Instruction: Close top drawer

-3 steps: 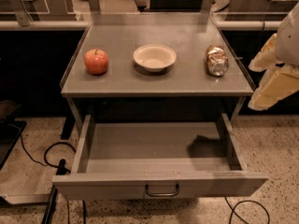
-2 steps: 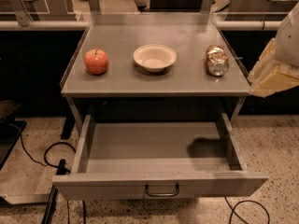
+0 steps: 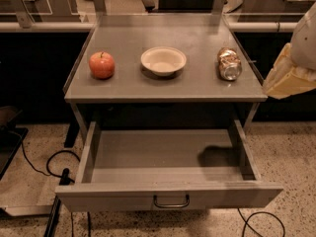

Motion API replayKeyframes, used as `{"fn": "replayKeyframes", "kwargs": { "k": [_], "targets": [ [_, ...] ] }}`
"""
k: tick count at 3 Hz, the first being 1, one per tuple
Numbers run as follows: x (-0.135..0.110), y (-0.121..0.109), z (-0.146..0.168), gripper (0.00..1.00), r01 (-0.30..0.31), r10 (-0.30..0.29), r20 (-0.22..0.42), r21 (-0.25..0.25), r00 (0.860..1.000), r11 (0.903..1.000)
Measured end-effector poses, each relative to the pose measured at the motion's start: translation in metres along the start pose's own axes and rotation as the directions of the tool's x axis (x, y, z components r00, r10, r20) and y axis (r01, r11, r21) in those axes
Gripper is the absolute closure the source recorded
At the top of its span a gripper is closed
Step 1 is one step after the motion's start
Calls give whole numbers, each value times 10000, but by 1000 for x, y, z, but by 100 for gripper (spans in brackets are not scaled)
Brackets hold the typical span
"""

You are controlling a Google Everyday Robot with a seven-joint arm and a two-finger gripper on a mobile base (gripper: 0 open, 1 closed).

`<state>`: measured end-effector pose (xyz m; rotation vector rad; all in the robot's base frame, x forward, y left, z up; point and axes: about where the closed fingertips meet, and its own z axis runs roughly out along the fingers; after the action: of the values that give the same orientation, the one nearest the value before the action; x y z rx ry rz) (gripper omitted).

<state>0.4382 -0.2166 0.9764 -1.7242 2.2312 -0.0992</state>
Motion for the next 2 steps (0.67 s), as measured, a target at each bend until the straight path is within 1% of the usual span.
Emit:
{"fn": "replayKeyframes", "kwargs": {
  "k": [1,2],
  "targets": [
    [2,-6,-8,100,-68,73,-176,251,9998,9997],
    [26,15,-1,100,-695,686,-647,-116,9955,9975]
  ]
}}
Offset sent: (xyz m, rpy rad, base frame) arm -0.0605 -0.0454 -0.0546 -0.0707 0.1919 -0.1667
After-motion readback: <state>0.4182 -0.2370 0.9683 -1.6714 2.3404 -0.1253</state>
